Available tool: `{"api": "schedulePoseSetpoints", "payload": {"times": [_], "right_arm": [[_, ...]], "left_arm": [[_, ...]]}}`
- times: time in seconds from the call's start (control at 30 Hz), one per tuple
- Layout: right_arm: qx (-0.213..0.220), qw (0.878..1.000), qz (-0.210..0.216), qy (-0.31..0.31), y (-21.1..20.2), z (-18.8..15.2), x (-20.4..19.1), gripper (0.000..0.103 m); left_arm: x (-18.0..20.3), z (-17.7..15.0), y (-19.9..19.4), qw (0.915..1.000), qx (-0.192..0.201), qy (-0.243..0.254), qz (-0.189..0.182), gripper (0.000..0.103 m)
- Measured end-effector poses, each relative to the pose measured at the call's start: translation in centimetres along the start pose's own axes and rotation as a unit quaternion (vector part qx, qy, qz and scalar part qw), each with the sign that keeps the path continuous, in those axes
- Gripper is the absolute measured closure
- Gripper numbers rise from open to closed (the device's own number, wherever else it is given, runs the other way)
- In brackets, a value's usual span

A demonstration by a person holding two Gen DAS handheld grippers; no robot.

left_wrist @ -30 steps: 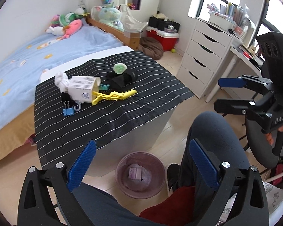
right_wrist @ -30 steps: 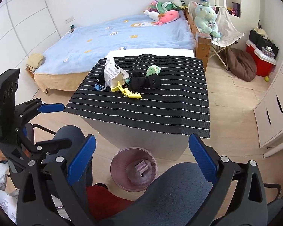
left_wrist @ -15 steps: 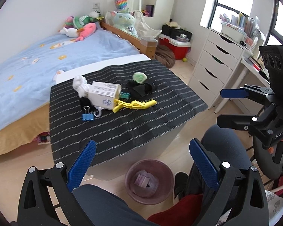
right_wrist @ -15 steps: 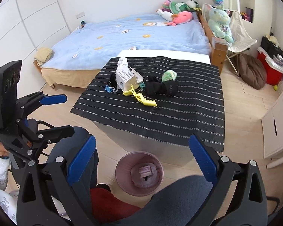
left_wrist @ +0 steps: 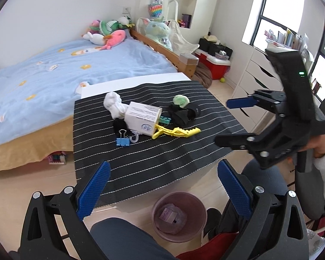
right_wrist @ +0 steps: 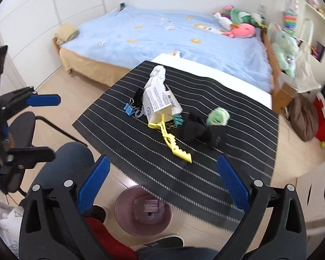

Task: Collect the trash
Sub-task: 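Close the right tool on the yellow plastic clip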

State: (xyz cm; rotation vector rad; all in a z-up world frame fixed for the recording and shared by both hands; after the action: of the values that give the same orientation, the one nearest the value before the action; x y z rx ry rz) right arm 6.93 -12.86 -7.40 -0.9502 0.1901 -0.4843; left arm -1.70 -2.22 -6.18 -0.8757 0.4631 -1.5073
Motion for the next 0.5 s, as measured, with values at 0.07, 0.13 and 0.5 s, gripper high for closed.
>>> {"api": "schedulePoseSetpoints", "payload": {"times": [0.07, 0.13, 0.5], "right_arm": [[-0.009, 1.000, 0.010, -0.011, 1.2, 0.5, 0.0, 0.006], [-0.022, 0.999, 0.015, -0.026, 2.5, 1.0, 0.0, 0.006], [-0.080, 0.994, 0.041, -0.054, 8.2, 1.8, 0.1, 0.040]], "left_arm": [[-0.3, -0.1, -0.1, 1.0000, 0.000, -0.005, 0.003, 0.008], [-0.7, -0.2, -0.1, 1.0000, 0.000, -0.008, 0.004, 0.008], [-2.3, -0.4, 0.1, 0.9996, -0.004, -0.026, 0.013, 0.008]]}}
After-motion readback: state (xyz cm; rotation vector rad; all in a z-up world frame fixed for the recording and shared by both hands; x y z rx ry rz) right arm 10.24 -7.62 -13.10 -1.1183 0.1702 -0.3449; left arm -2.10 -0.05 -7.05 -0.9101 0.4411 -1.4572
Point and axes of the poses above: each gripper's, at about its wrist camera, not at the fingertips, and y roughly the way its jaws point, x to its right, z to its top, the point moved 3 cm from there along y, roughly the way its jaws point, and after that the axes turned 10 degrees about -y, right-handed, at the moved point
